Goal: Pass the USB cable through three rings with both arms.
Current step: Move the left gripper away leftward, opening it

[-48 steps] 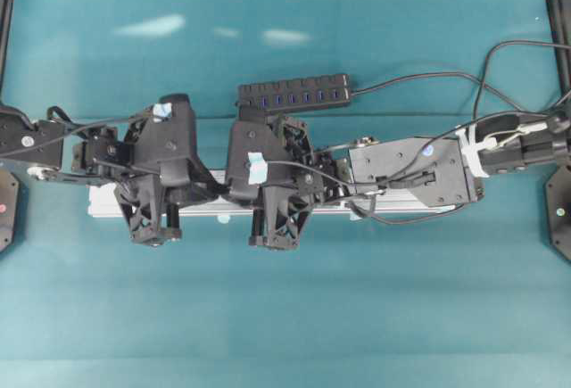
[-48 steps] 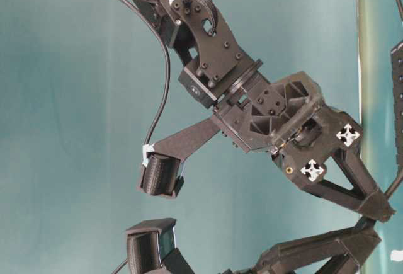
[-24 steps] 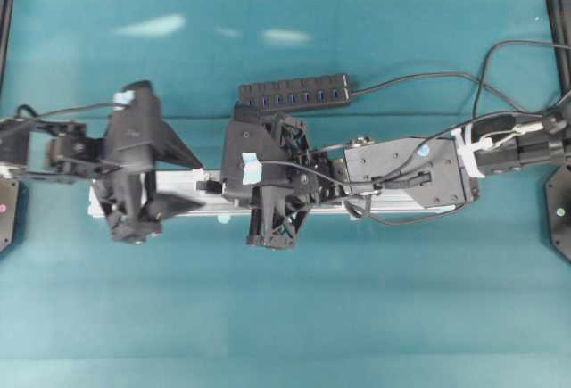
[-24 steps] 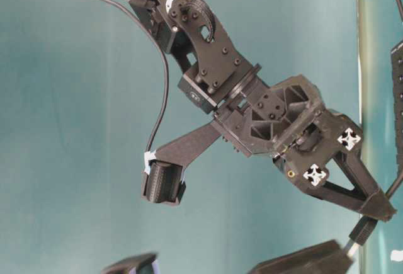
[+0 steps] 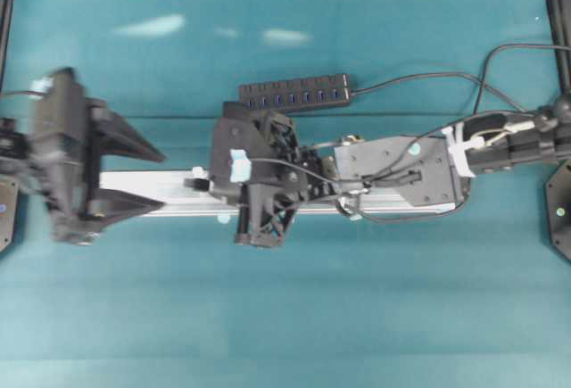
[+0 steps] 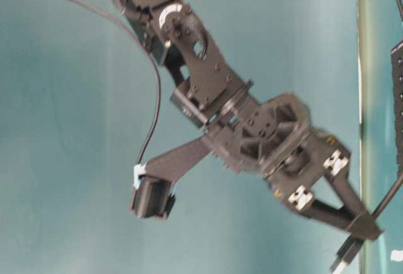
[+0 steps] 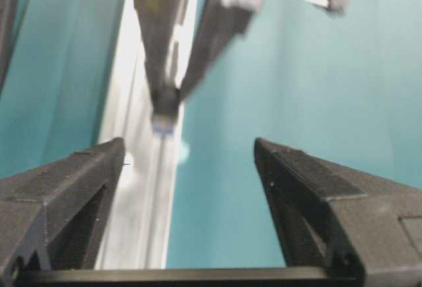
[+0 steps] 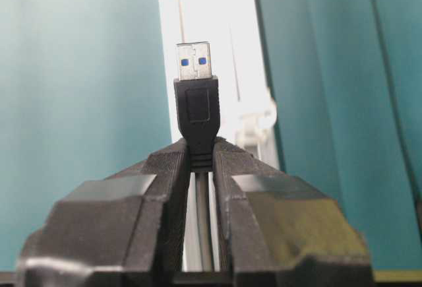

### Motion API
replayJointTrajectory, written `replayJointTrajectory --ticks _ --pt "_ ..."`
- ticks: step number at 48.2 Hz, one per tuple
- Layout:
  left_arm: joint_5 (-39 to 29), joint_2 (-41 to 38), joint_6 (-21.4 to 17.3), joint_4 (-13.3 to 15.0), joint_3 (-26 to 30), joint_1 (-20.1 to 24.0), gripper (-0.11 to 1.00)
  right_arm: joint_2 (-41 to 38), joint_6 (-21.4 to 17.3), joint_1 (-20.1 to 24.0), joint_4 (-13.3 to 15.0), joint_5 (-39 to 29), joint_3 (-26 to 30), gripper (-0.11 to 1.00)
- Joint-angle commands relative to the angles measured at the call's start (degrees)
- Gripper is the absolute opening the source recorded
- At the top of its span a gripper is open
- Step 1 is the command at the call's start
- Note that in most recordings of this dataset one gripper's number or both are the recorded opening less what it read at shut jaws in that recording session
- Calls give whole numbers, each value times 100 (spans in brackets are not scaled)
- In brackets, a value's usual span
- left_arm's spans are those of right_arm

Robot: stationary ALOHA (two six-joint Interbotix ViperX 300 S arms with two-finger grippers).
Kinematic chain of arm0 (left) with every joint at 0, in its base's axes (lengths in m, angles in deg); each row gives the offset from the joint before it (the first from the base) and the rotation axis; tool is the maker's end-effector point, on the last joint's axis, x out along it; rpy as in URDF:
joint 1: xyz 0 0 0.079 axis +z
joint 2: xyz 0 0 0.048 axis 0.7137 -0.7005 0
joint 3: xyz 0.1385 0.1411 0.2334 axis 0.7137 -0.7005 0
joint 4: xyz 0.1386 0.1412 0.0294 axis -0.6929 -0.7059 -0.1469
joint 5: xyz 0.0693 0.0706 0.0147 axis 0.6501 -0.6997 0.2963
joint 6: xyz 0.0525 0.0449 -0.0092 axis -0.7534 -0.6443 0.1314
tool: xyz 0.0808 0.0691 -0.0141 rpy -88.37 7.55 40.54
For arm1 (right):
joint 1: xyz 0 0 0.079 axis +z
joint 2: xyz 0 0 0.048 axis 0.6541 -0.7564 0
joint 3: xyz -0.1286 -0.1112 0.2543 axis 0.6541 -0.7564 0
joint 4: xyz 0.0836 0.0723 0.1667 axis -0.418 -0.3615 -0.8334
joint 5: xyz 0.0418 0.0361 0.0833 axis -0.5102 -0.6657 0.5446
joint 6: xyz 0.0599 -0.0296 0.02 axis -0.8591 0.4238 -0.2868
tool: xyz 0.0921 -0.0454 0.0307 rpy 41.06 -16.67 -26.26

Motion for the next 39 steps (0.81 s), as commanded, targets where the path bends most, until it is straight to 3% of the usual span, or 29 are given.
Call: replayJointTrajectory --ticks 1,11,20,39 --pt "-237 343 0 -9 -9 18 86 70 88 -88 26 -193 185 -6" --pt "-721 835 0 -9 -97 97 86 18 545 -79 149 -1362 325 -6" --pt "-782 896 -18 -9 -123 193 86 -44 1028 -18 132 -2004 457 -6" --pt "-773 861 -18 0 -141 211 86 -360 1195 9 70 -2030 563 -6"
